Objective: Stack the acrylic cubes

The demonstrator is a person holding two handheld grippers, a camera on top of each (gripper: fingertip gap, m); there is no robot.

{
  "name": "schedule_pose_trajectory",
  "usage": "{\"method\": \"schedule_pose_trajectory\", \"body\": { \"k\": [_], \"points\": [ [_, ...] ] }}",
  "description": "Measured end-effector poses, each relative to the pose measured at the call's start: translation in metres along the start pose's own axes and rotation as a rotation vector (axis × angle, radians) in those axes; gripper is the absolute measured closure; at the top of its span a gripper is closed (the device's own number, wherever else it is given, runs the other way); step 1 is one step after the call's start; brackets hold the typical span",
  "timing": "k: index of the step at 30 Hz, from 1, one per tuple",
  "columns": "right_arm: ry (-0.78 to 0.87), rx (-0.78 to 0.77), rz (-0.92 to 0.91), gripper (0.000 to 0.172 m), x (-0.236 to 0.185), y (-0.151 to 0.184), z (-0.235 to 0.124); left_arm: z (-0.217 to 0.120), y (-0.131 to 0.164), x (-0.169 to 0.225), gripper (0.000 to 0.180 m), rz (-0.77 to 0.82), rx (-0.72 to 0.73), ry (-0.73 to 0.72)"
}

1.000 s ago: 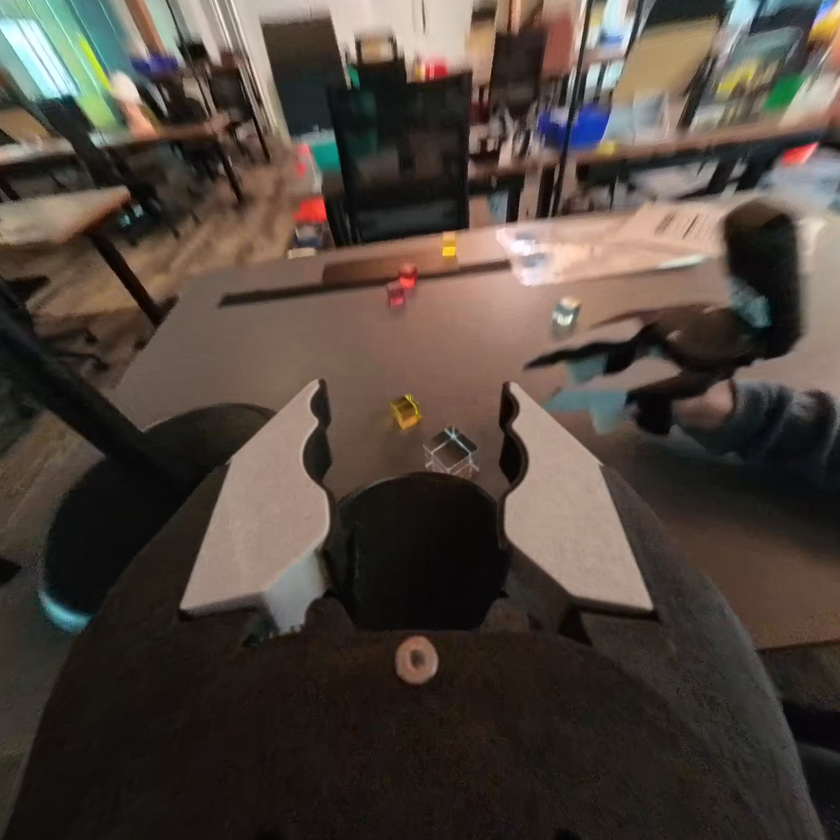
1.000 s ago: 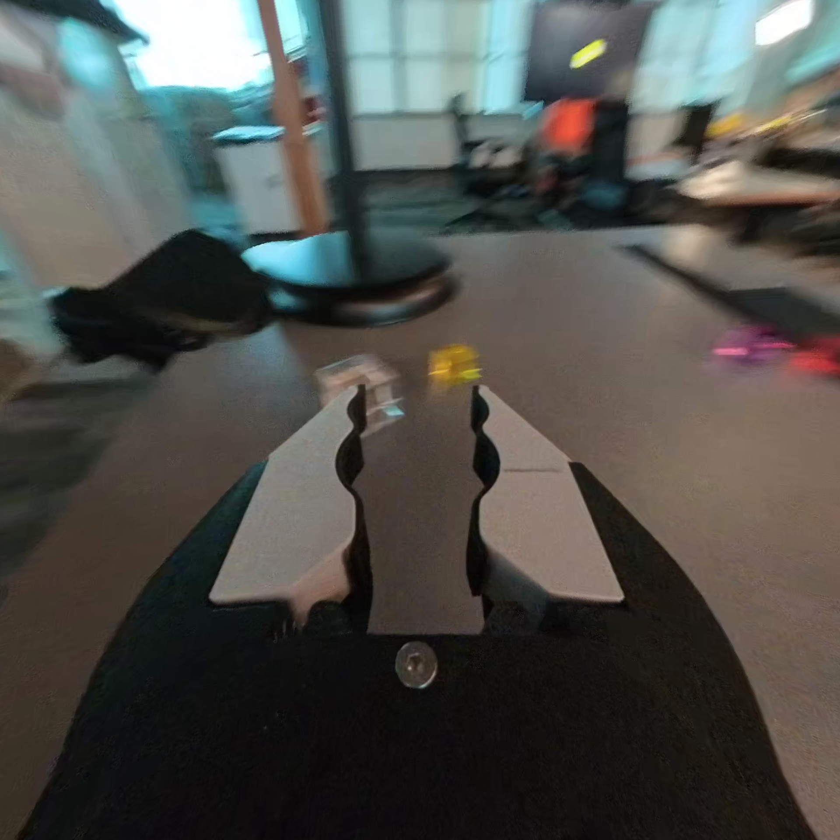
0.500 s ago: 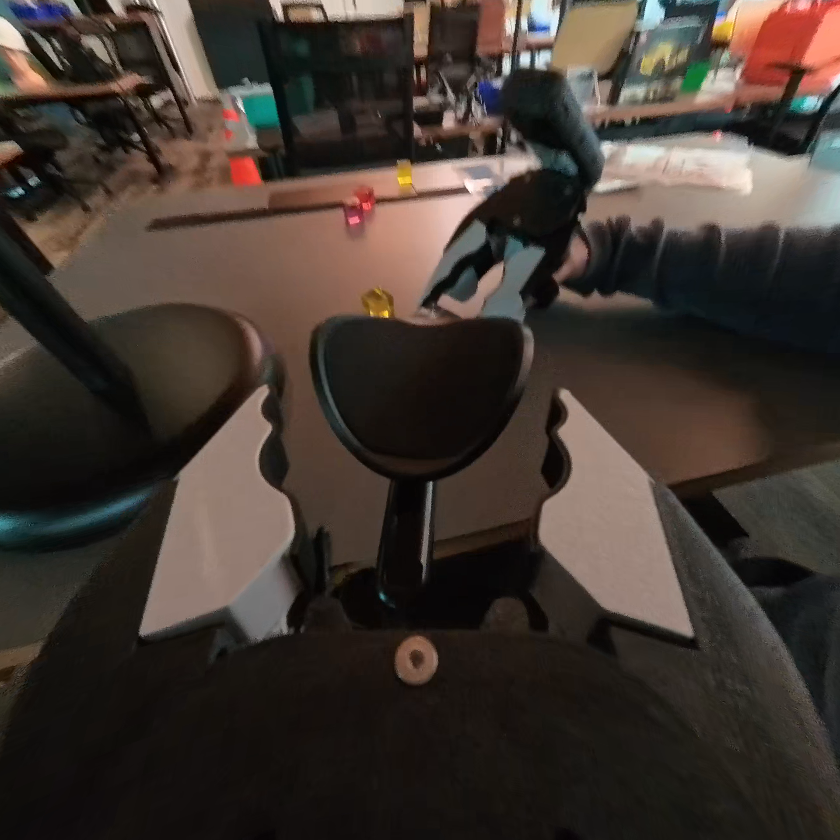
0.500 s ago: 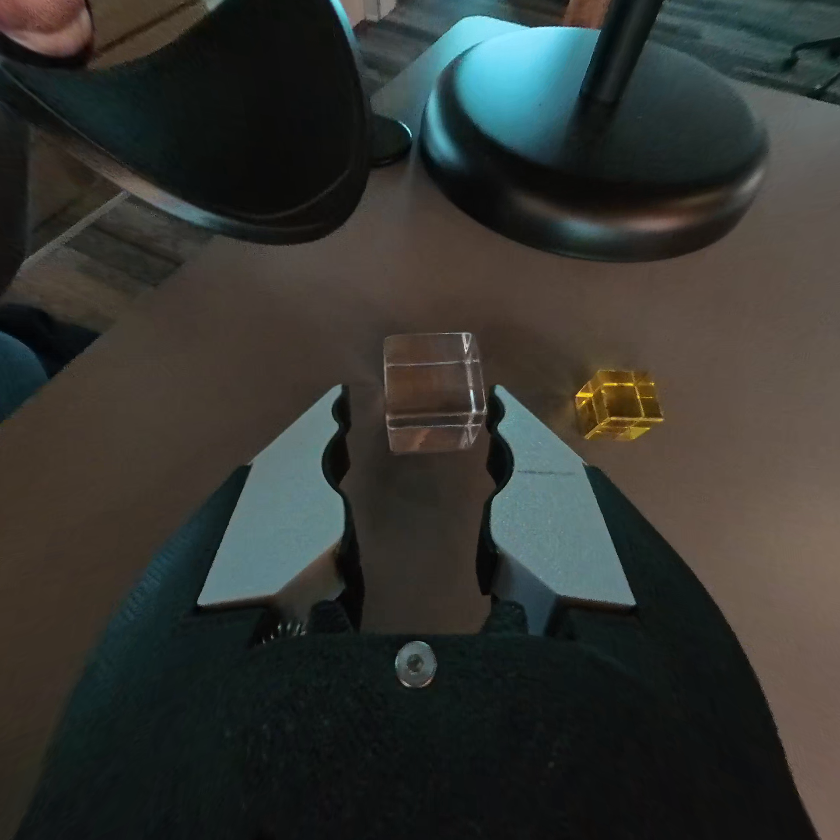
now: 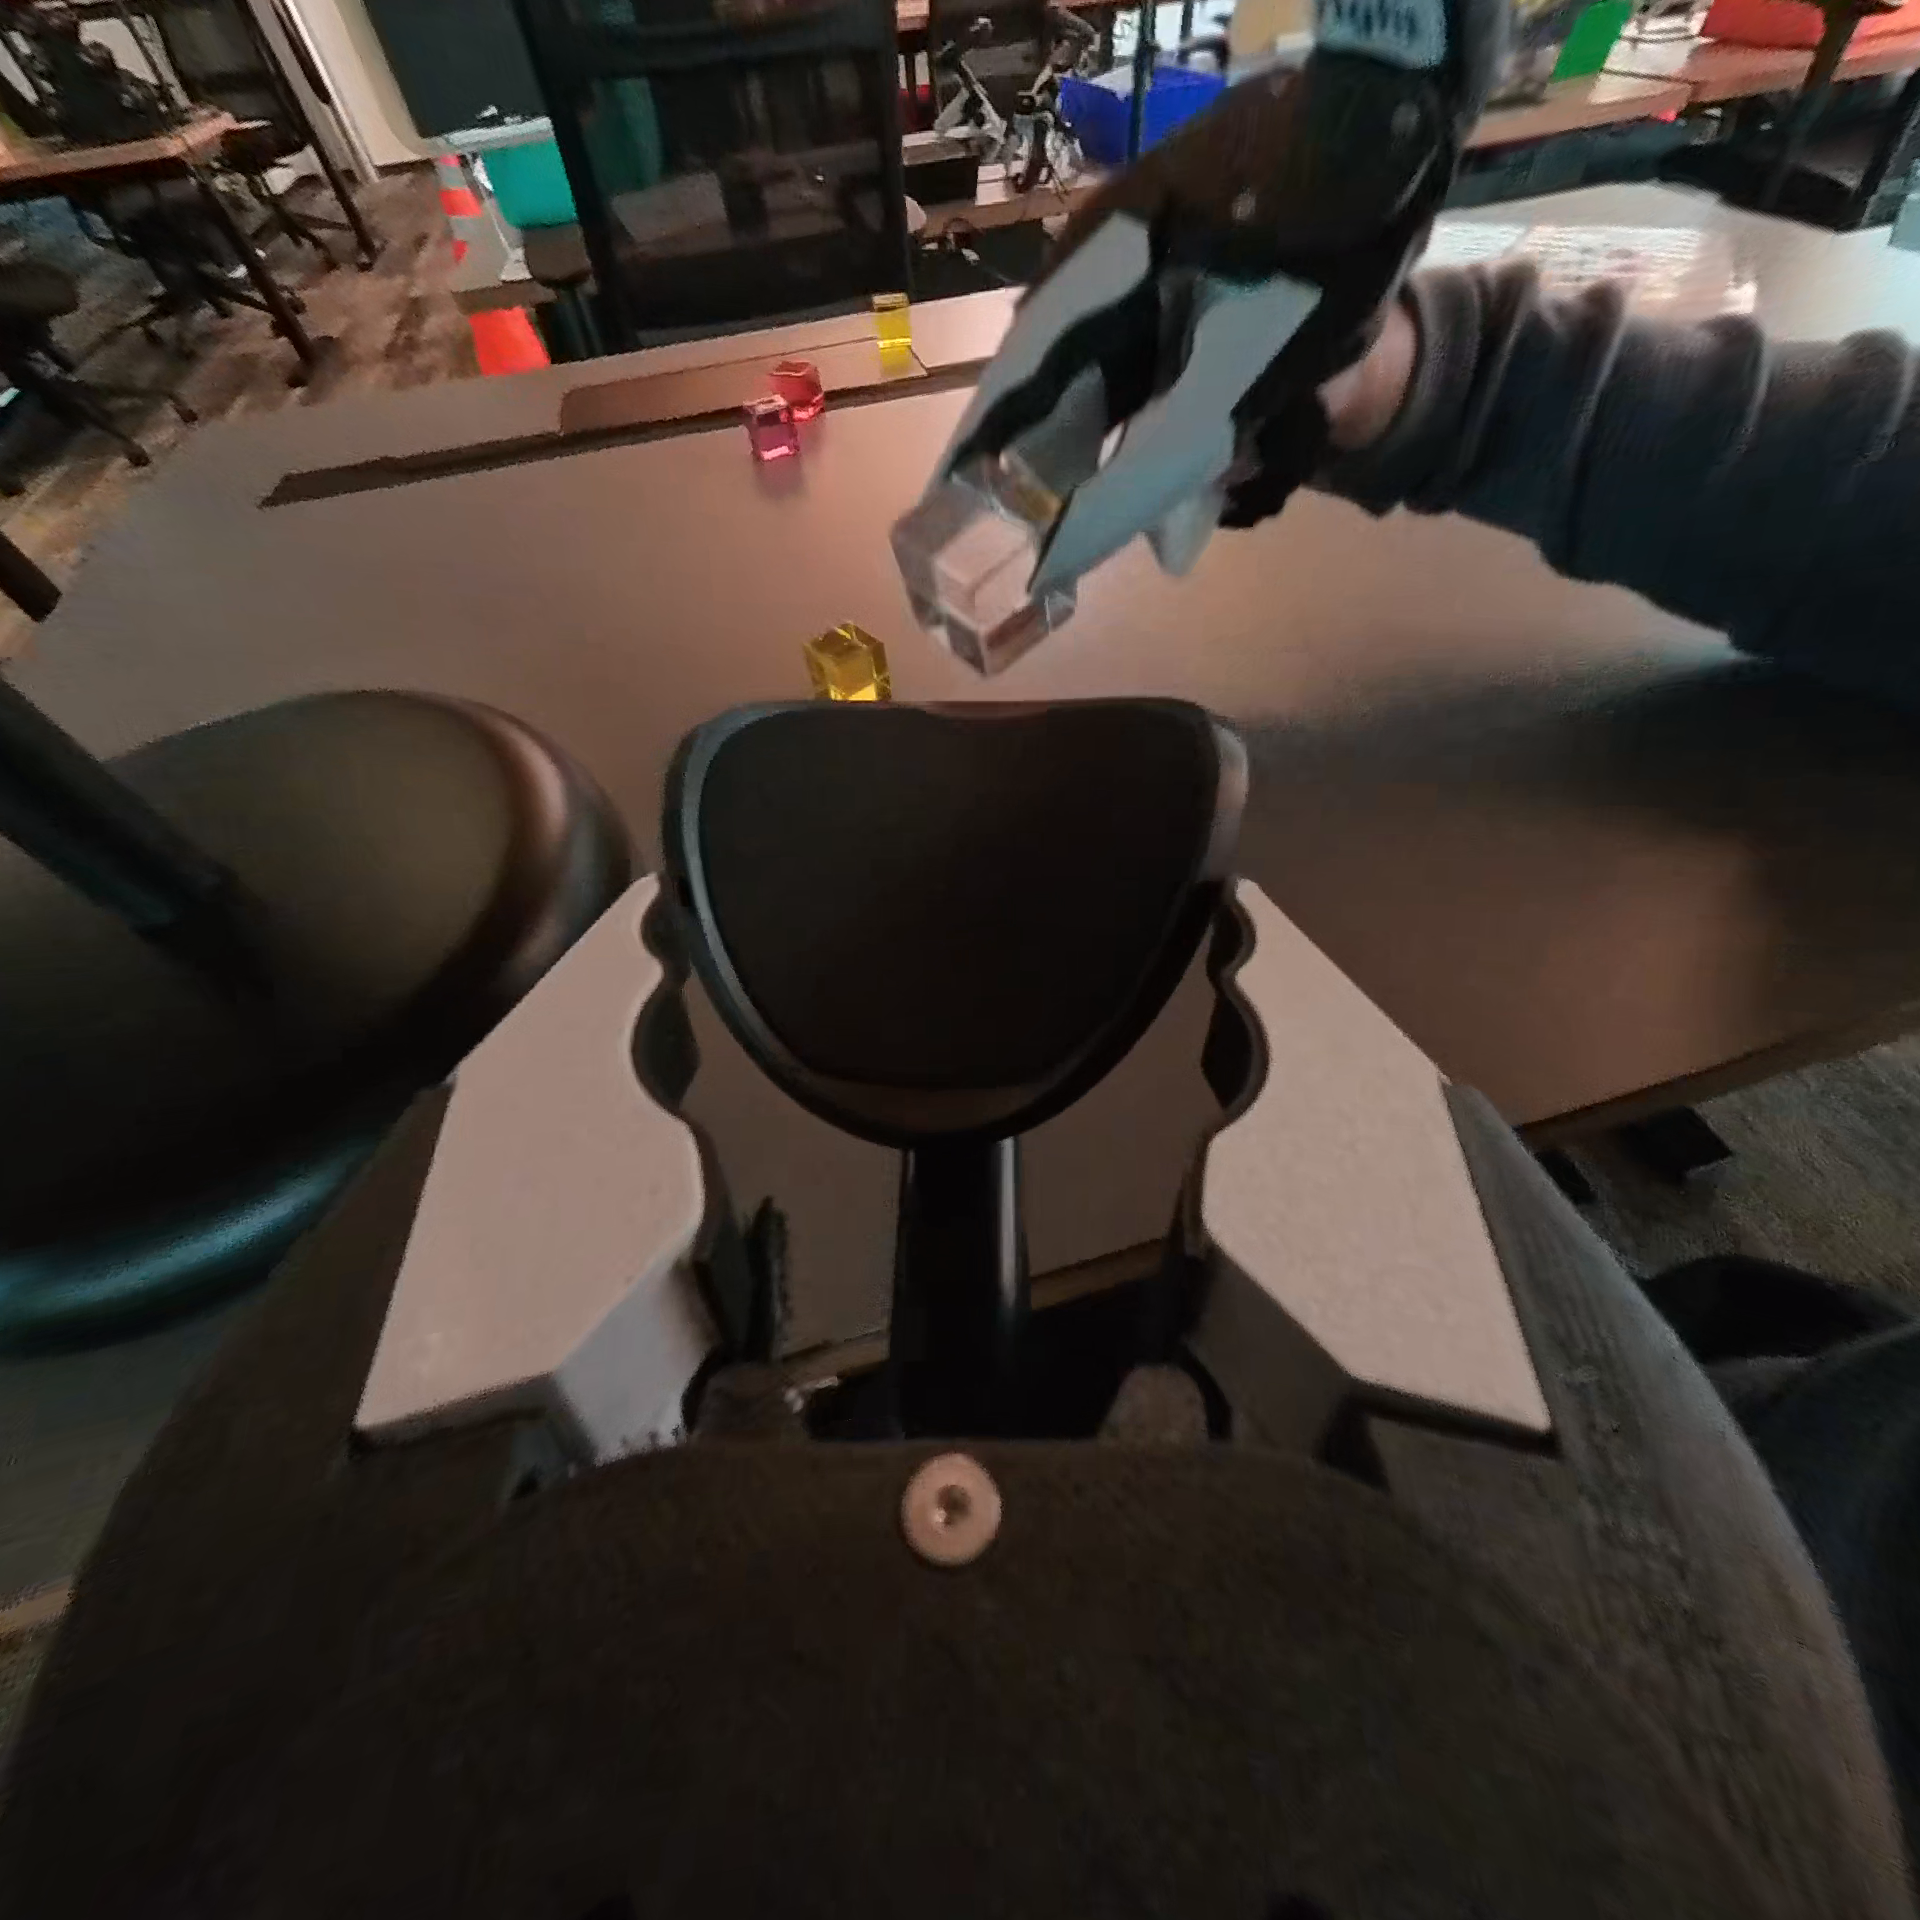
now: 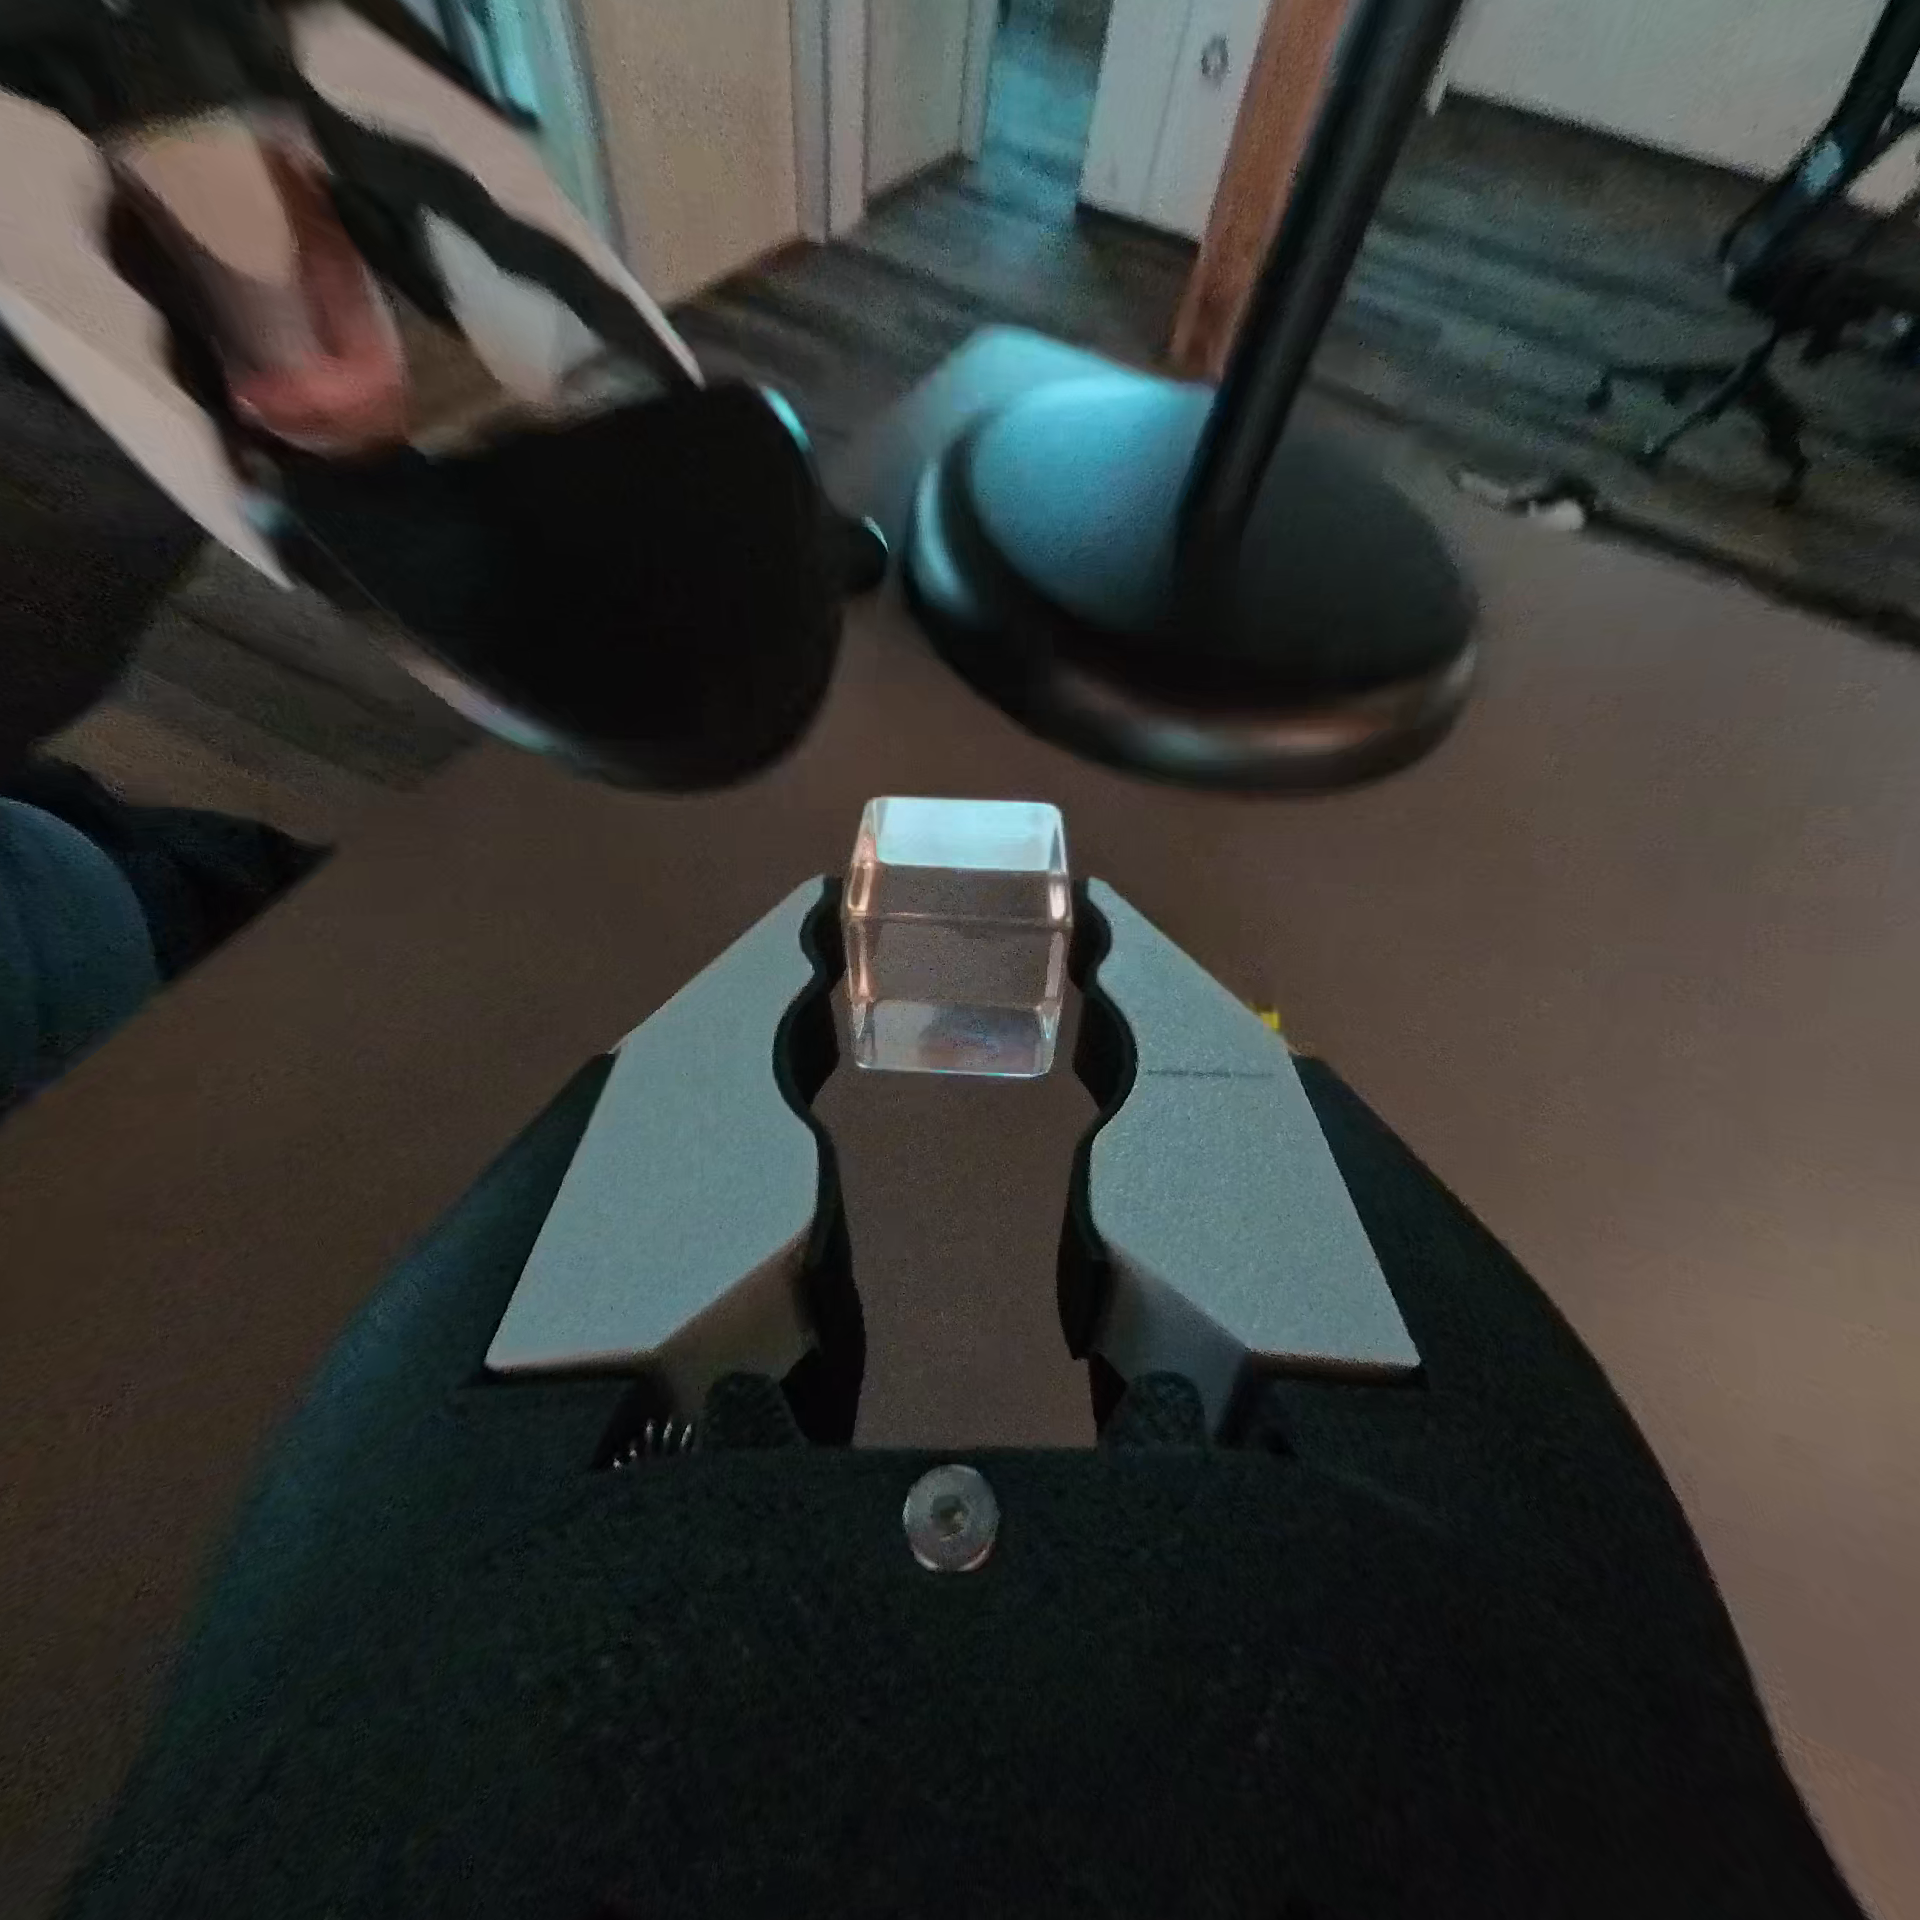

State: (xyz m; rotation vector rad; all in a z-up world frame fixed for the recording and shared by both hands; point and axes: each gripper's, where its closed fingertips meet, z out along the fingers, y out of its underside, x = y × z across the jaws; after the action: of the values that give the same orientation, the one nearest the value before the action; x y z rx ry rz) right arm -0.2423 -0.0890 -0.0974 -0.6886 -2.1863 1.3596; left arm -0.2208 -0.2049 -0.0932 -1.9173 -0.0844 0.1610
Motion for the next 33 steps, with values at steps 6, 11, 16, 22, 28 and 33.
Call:
{"method": "schedule_pose_trajectory", "body": {
  "k": [6,11,16,22,28,33],
  "points": [
    [-0.261,0.159,-0.071,0.130,-0.048,-0.071,0.013,0.010,0.004,-0.006,0.108,0.042,0.003,0.045],
    [-0.344,0.158,-0.128,0.130,-0.061,-0.085,0.046,0.003,0.001,-0.012,0.088,0.057,0.029,0.002],
    [-0.428,0.158,-0.148,0.130,-0.060,-0.089,0.061,-0.014,-0.001,-0.030,0.082,-0.022,0.079,-0.090],
    [-0.575,0.117,-0.162,0.130,-0.066,-0.076,0.076,-0.007,0.017,-0.025,0.092,-0.051,-0.014,-0.035],
    [-0.665,0.121,-0.154,0.130,-0.067,-0.069,0.081,-0.006,0.019,-0.026,0.093,-0.059,-0.025,-0.005],
    [-0.688,0.132,-0.140,0.130,-0.063,-0.064,0.079,-0.005,0.019,-0.026,0.093,-0.061,-0.009,-0.001]
  ]
}}
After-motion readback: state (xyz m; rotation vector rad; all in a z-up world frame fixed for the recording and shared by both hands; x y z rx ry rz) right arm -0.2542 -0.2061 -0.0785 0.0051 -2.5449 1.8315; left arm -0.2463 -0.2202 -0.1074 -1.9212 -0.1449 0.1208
